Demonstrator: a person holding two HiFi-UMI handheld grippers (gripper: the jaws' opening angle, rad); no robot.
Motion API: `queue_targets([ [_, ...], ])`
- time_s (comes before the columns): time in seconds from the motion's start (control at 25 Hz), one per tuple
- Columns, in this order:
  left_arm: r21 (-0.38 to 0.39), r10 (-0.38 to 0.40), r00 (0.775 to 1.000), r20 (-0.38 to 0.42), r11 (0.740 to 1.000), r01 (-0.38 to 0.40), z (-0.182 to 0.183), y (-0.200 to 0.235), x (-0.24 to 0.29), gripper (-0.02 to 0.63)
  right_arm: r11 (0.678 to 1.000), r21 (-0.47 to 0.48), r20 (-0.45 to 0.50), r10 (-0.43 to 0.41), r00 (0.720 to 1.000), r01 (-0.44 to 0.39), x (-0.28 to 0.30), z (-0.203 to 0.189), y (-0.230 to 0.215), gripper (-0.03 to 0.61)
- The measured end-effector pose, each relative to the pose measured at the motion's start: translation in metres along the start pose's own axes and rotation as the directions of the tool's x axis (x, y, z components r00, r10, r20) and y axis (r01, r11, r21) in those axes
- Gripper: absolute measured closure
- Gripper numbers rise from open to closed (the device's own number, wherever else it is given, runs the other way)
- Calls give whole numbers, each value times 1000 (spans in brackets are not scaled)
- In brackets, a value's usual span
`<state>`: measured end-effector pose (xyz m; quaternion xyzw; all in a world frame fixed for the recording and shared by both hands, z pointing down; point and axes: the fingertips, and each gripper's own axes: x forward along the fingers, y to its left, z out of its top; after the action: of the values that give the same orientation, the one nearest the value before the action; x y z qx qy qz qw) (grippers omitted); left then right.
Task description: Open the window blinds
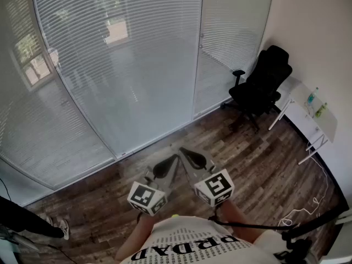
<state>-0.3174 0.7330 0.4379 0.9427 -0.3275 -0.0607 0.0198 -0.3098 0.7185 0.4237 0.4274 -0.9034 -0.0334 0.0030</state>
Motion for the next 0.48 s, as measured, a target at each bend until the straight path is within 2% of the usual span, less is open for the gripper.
queue_targets([
  [0.2, -3, 7, 1000, 0, 1000, -7, -3, 0, 0, 621, 1000, -2, 3, -3, 1000, 3, 0, 0, 0, 574],
  [0.48, 7, -11, 1000, 6, 1000, 11, 5, 3, 4, 621, 997, -46, 41, -54, 998, 56, 2, 7, -4, 572],
])
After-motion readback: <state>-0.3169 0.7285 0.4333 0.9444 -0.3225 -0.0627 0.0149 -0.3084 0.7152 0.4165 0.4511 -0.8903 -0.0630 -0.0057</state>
